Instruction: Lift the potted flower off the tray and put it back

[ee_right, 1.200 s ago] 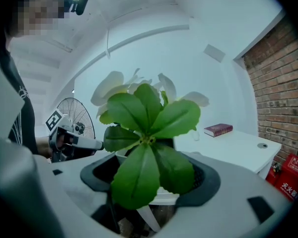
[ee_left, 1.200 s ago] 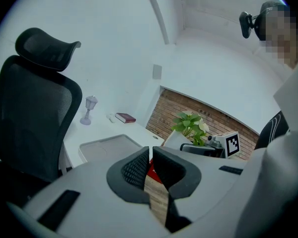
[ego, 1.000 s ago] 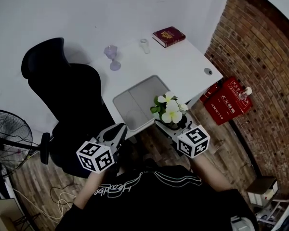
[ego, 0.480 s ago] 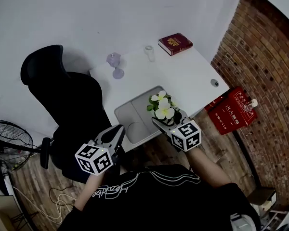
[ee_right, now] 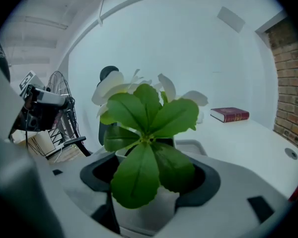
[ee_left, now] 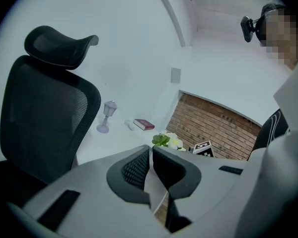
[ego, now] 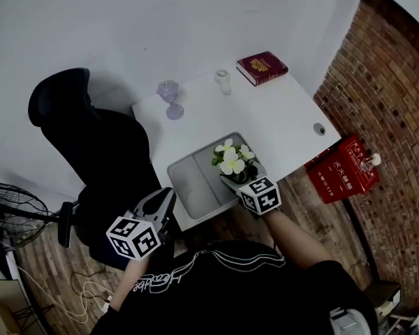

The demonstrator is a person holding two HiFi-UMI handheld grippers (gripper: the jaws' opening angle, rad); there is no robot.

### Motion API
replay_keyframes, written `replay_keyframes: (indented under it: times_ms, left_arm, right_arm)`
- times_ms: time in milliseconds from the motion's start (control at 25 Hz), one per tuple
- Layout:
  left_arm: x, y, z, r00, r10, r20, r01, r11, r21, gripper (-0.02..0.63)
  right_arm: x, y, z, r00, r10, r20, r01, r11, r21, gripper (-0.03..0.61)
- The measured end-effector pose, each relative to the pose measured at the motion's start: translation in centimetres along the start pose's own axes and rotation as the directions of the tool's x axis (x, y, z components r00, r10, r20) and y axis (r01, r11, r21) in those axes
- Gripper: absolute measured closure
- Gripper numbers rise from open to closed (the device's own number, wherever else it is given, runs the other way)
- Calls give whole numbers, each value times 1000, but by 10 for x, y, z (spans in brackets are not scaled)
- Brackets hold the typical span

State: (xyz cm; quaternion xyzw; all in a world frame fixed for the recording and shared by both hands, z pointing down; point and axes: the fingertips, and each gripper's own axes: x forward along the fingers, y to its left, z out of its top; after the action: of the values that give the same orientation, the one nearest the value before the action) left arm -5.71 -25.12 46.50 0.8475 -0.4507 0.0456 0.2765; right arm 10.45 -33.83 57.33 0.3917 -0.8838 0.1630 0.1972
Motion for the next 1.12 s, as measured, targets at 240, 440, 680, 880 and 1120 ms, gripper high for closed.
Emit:
replay_keyframes:
  times_ms: [240, 440, 680, 880, 1120]
  left_arm:
    - [5, 4, -6, 1000, 13, -2, -13, 1000, -12, 568]
    - [2, 7, -8, 1000, 29, -6, -29, 999, -17, 568]
    - [-4, 7, -7, 999, 39, -4, -39, 999, -14, 568]
    - [-13, 8, -9, 999, 44, -3, -44, 999, -13, 568]
    - [-33, 10, -4, 999, 46, 17, -46, 999, -8, 568]
  right_arm:
    - [14, -7, -19, 999, 15, -44, -15, 1000, 20, 239]
    - [19, -4, -26, 995, 20, -93, -22, 999, -25, 239]
    - [24, 1, -34, 986, 15, -164, -28, 997, -79, 233]
    - [26, 3, -33, 986, 9, -166, -21, 997, -73, 159]
    - [5, -1, -28, 992, -20, -127, 13, 998, -56, 95]
